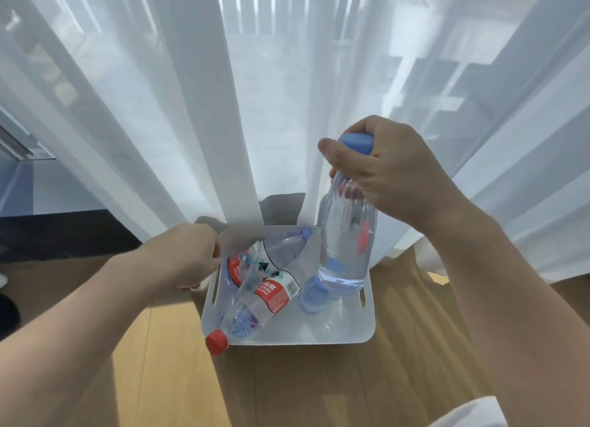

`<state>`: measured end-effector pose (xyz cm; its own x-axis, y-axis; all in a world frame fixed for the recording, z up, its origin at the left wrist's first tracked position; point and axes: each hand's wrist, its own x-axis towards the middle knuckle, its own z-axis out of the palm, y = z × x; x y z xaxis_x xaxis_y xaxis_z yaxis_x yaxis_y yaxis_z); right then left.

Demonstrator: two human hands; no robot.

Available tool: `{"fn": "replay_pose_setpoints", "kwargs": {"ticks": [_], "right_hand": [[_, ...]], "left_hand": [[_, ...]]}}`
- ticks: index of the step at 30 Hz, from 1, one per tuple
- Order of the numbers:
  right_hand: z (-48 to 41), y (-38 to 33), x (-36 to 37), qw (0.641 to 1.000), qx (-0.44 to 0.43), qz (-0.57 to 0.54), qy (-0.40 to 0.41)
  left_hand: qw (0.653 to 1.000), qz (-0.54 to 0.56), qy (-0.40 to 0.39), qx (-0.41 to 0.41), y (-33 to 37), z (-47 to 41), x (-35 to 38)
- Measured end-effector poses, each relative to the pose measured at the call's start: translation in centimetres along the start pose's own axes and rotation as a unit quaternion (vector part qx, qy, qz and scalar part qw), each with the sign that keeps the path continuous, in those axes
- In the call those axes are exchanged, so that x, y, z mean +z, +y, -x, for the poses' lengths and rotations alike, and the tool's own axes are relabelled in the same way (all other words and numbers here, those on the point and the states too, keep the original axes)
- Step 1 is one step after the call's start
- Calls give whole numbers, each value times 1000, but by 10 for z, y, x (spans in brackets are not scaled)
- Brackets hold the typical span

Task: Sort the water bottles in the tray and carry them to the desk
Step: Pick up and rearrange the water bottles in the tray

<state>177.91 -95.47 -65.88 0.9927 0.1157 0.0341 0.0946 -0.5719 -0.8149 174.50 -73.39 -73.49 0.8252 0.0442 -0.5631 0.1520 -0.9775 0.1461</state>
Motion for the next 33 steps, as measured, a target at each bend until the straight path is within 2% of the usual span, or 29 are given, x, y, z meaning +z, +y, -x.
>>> {"fn": "replay_pose_setpoints", "kwargs": {"ticks": [2,6,11,15,19,23,30,33], "right_hand": [[3,3,-4,996,-7,86,-27],[14,14,-2,975,5,190,-113],[18,52,4,958,45,213,-184],[21,83,22,929,68,267,-246],[23,105,39,929,78,244,-268],[35,132,52,905,88,288,-300],[52,168,62,873,88,374,-299],[42,163,55,857,130,378,-325]], "left_hand": [[999,-50,2,19,4,1,-2],[996,-71,-2,51,12,4,-12],[993,-92,18,66,18,8,-21],[993,-85,29,81,21,12,-24],[992,-84,37,91,21,15,-26],[991,-83,39,95,17,17,-27],[991,-86,38,94,15,20,-28],[991,-84,37,95,15,19,-27]]}}
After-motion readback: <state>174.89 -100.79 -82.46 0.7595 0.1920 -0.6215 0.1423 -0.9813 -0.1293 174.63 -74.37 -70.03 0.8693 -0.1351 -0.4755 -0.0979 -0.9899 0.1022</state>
